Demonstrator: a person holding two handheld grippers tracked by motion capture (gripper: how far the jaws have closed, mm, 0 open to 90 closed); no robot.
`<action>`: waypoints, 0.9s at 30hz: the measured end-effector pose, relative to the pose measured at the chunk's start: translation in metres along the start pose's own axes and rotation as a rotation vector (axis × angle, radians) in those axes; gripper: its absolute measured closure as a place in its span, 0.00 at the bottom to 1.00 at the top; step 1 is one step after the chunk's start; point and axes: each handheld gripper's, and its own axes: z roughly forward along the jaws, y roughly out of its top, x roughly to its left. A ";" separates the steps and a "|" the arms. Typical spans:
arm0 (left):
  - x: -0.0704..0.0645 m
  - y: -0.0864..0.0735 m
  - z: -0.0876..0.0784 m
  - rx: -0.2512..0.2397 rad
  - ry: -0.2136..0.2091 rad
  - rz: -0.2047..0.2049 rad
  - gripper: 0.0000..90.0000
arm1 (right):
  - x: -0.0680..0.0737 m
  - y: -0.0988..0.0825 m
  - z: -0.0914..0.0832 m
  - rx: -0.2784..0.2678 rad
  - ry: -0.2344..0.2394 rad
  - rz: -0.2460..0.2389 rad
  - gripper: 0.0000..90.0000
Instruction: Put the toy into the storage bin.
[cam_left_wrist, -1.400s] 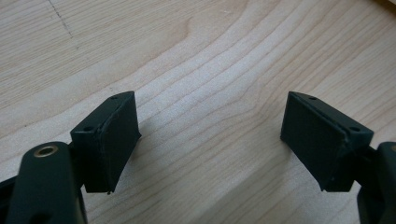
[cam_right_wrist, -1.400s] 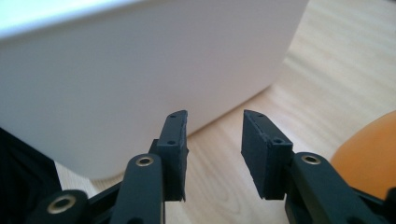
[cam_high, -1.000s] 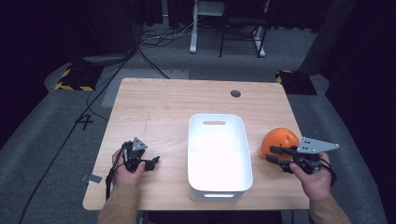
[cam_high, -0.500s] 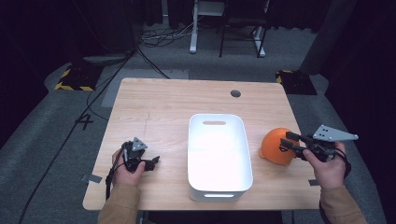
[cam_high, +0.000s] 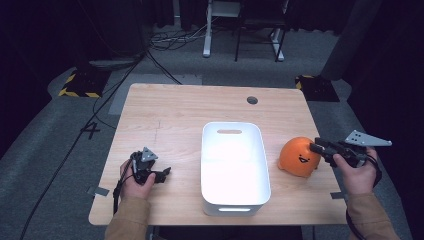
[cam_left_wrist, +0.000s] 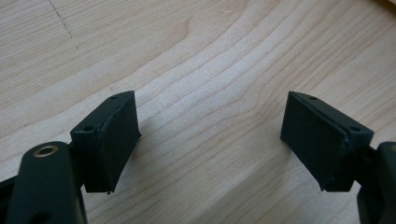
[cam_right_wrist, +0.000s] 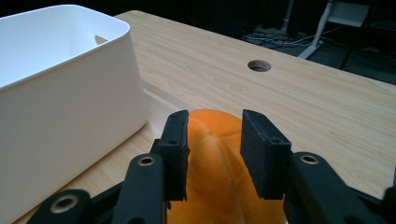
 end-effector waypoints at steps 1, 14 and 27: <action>0.000 0.000 0.000 0.000 0.003 0.001 0.22 | 0.000 0.000 0.000 0.000 0.000 0.000 0.70; 0.000 0.000 0.000 -0.003 0.007 0.002 0.22 | -0.001 -0.005 0.013 0.049 0.027 -0.016 0.88; 0.000 0.000 0.000 -0.003 0.010 0.004 0.22 | 0.003 0.006 0.005 0.013 0.088 -0.040 0.92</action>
